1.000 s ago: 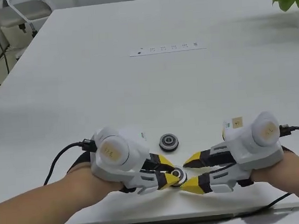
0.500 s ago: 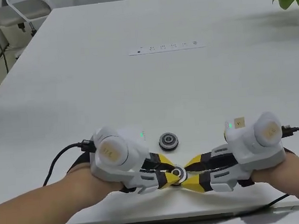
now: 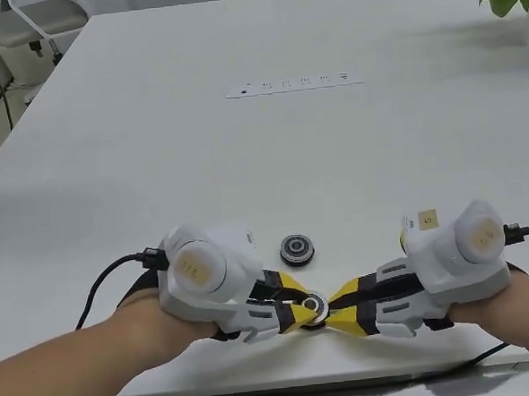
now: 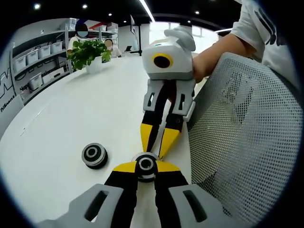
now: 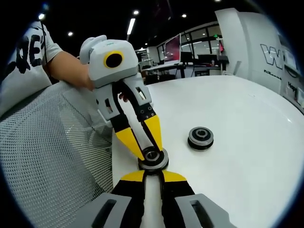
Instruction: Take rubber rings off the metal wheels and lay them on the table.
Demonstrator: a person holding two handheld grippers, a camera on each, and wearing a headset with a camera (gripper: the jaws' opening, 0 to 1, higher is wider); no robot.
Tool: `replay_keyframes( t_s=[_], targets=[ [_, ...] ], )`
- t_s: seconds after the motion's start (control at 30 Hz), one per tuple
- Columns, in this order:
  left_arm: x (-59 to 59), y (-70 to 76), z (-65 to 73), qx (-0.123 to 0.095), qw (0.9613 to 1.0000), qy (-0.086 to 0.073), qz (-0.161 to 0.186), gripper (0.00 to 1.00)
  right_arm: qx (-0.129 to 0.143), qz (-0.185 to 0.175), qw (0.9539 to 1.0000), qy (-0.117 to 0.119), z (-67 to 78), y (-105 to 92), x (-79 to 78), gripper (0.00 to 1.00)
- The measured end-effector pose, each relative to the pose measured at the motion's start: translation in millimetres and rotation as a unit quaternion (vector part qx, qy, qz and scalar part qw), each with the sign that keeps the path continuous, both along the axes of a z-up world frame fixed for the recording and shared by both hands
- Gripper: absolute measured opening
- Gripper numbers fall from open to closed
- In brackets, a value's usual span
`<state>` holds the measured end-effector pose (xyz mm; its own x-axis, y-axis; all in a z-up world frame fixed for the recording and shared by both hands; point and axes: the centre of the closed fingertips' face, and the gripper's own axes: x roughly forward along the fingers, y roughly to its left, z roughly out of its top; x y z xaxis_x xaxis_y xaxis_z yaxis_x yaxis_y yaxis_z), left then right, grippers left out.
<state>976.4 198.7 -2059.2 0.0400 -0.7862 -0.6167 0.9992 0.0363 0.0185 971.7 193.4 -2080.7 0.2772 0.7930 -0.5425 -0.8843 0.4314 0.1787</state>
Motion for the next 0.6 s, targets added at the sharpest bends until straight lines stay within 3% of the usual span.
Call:
replay_keyframes(
  t_s=[0.07,0.13,0.6],
  targets=[
    [-0.2,-0.1,0.2,0.000,1.0000,-0.001,0.000,0.07,-0.007,0.004,0.9999,-0.010,-0.4,-1.9,2.2,0.03],
    [-0.4,-0.1,0.4,0.001,1.0000,-0.001,0.000,0.07,0.002,-0.004,1.0000,0.004,0.9,-1.8,1.1,0.03],
    [1.5,-0.1,0.7,-0.001,1.0000,-0.001,0.003,0.07,0.018,-0.030,0.9989,0.031,2.4,-6.2,-1.2,0.00]
  ],
)
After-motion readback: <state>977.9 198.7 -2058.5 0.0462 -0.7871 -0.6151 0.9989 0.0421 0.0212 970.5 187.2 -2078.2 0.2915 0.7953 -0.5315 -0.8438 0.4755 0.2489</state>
